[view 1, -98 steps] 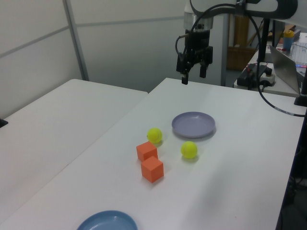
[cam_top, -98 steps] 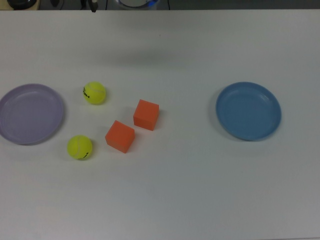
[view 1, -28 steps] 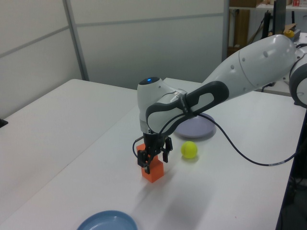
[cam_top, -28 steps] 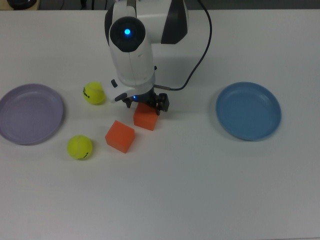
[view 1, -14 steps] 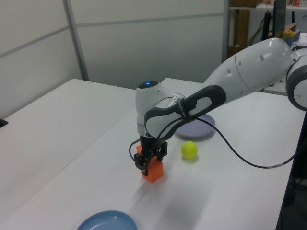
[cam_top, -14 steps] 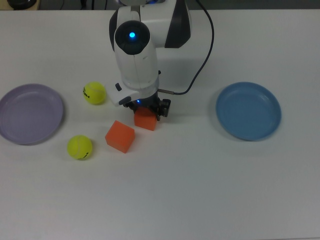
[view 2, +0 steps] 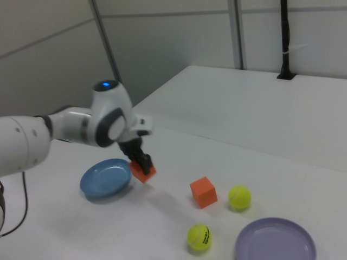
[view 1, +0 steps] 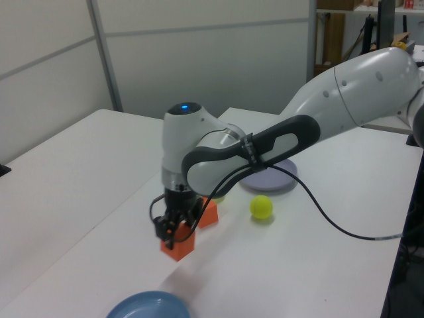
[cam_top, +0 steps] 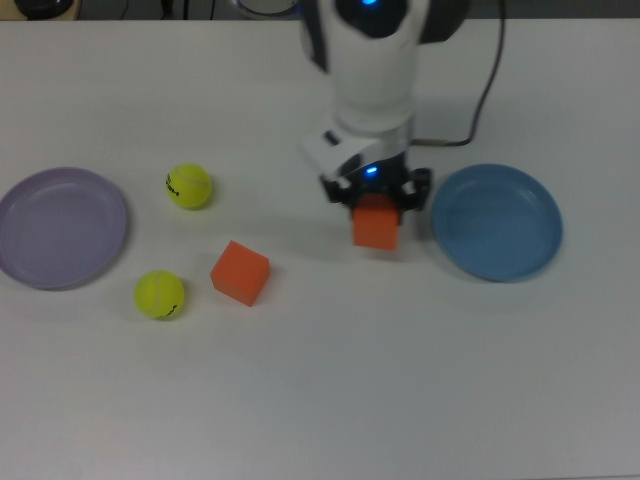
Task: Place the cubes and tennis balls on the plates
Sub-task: 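Lift the orange cube and carry it to the blue plate, then open the gripper to release the cube onto the blue plate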
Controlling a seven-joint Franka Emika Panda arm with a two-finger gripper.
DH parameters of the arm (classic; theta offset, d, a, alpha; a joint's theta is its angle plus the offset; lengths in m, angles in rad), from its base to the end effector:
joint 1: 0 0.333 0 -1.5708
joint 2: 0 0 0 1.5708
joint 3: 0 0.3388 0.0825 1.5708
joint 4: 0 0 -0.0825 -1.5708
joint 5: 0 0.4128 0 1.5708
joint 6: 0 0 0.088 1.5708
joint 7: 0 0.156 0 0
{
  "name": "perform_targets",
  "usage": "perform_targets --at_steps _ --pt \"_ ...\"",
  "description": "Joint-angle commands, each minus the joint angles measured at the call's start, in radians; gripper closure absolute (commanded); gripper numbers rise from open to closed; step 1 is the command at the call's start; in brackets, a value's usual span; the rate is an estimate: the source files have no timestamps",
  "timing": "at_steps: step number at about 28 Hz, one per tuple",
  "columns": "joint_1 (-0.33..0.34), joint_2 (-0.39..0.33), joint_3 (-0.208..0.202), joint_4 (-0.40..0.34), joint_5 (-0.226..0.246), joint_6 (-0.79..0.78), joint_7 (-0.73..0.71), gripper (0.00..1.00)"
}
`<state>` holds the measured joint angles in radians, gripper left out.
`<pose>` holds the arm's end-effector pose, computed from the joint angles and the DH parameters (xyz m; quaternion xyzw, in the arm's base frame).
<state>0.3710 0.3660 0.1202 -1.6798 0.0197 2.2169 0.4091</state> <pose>0.6343 0.3328 0.3674 -0.9954 -0.0299 -0.0652 0.0642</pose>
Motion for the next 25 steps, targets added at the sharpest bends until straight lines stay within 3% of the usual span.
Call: perform_targets --at_steps 1,6,10,18,19,20,25 --pt "0.083 -0.004 -0.008 0.029 -0.035 0.010 0.046 1.00" --pt "0.157 0.010 -0.008 0.043 -0.079 0.018 0.093 1.00" --pt "0.201 0.028 -0.008 0.049 -0.089 0.018 0.114 1.00" --pt "0.223 0.051 -0.007 0.052 -0.101 0.021 0.154 0.98" --pt "0.227 0.053 -0.007 0.052 -0.104 0.021 0.158 0.84" --pt "0.230 0.054 -0.007 0.052 -0.106 0.021 0.169 0.03" --pt "0.232 0.060 -0.007 0.052 -0.104 0.021 0.189 0.00"
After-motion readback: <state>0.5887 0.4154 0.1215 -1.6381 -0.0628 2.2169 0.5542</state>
